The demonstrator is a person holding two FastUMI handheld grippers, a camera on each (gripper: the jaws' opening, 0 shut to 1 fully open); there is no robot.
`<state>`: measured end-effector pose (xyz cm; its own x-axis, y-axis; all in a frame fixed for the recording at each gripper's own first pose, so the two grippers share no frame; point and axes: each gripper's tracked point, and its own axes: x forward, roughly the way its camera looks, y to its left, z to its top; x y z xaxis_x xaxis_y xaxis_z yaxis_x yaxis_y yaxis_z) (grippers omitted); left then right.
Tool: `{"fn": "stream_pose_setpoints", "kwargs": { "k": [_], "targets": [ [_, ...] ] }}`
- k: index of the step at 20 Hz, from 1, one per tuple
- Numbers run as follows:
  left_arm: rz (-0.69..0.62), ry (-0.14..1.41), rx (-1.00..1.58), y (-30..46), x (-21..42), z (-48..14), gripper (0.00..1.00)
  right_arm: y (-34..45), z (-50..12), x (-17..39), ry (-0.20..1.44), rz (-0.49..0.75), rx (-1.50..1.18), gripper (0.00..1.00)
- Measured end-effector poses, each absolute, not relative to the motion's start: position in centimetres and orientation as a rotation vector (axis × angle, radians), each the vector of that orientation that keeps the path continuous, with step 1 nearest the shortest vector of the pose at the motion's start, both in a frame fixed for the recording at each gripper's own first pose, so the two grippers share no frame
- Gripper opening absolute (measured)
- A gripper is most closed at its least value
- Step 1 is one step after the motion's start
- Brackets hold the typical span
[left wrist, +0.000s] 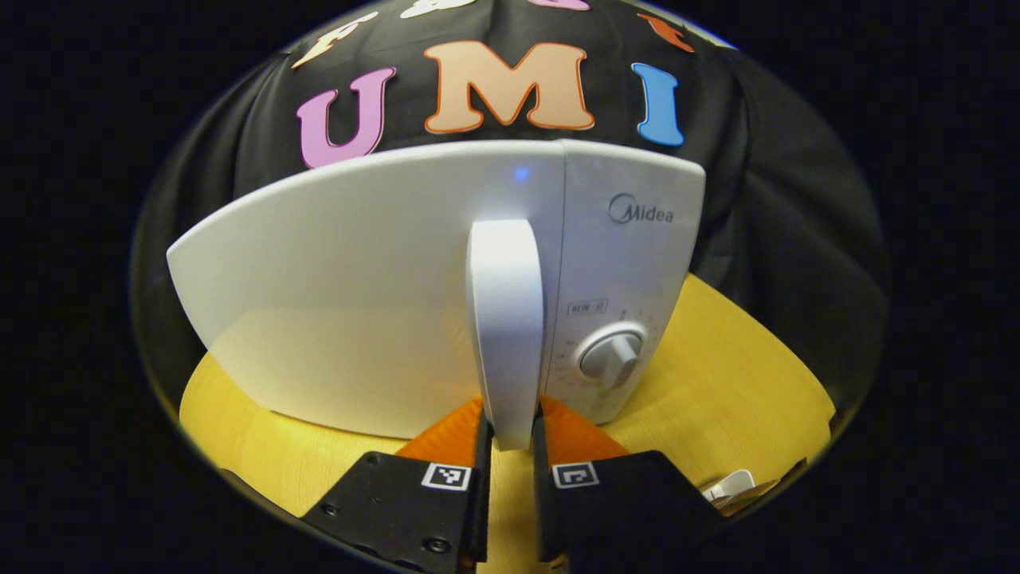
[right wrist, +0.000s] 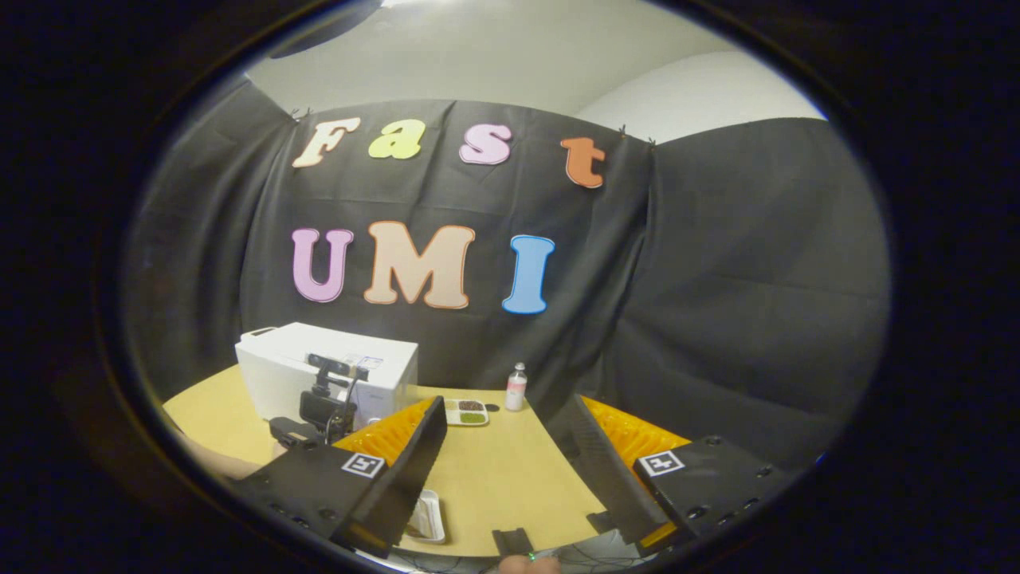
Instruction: Open the microwave oven with the left hand, put the food in, and close the microwave oven.
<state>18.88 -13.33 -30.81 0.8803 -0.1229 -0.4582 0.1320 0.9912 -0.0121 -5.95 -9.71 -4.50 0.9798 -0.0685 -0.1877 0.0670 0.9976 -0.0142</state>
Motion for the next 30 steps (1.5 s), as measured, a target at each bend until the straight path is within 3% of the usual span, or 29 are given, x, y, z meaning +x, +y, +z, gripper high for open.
{"fn": "stream_pose_setpoints", "kwargs": {
  "k": [6, 12, 18, 22, 30],
  "targets": [
    [-0.161, 0.478, 0.025, -13.5, 18.5, -31.1, 0.04, -9.9, -4.8, -6.0, 0.207, -0.070, -0.006, 0.97],
    [-0.200, 0.490, 0.030, -13.6, 18.2, -30.9, 0.01, -8.7, -4.3, -5.8, 0.191, -0.050, -0.012, 0.97],
    [-0.276, 0.476, 0.058, -11.2, 9.1, -30.9, 0.00, -5.9, -4.4, -4.7, 0.193, -0.018, 0.048, 0.97],
    [-0.312, 0.570, 0.049, -7.3, 2.5, -31.1, 0.01, -1.6, -4.6, -3.9, 0.198, 0.055, 0.106, 0.97],
    [-0.162, 0.634, 0.040, 3.6, -4.9, -31.0, 0.02, 5.0, -3.5, -4.2, 0.158, 0.126, 0.104, 0.97]
  ]
}}
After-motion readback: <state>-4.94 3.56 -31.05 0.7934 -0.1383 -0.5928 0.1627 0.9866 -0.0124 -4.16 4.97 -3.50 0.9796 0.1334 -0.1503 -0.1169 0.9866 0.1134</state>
